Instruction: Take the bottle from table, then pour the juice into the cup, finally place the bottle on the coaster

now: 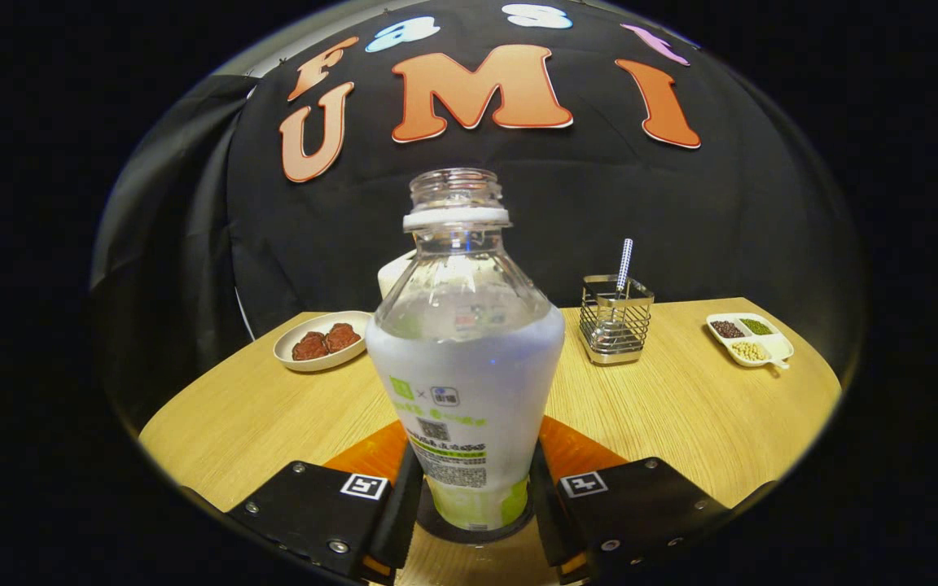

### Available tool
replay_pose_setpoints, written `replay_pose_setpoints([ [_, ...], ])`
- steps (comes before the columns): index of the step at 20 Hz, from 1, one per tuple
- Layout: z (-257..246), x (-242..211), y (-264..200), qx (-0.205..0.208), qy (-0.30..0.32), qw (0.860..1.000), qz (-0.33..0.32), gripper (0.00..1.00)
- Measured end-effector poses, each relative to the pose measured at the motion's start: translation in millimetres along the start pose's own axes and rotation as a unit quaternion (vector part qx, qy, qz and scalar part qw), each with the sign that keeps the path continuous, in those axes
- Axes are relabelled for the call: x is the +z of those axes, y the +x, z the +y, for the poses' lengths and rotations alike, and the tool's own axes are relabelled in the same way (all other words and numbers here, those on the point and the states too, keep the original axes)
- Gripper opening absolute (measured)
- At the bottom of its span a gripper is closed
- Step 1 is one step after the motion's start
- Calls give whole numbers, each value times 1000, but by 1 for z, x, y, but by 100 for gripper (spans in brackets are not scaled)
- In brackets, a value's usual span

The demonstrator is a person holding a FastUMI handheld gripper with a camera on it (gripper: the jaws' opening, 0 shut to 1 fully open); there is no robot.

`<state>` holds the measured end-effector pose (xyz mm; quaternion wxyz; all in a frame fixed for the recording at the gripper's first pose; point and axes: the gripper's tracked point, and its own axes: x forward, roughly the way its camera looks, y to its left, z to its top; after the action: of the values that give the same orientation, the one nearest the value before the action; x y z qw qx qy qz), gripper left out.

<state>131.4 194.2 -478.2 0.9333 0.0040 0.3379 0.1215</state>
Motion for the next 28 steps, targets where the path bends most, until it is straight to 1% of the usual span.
replay_pose_setpoints([
  [2,3,1,0,2,-12,1000,-6,65],
  [6,10,-11,-12,9,-29,999,16,70],
  [8,12,-6,-20,5,-31,999,16,76],
  [9,13,-3,-26,4,-33,999,14,81],
  [11,11,4,-41,2,-44,999,6,87],
  [13,6,12,-60,-6,-56,998,-4,92],
  [15,0,19,-83,-9,-58,998,-15,94],
  [22,-19,53,-178,-3,-33,997,-74,95],
  [28,-33,70,-268,-6,-46,990,-133,94],
])
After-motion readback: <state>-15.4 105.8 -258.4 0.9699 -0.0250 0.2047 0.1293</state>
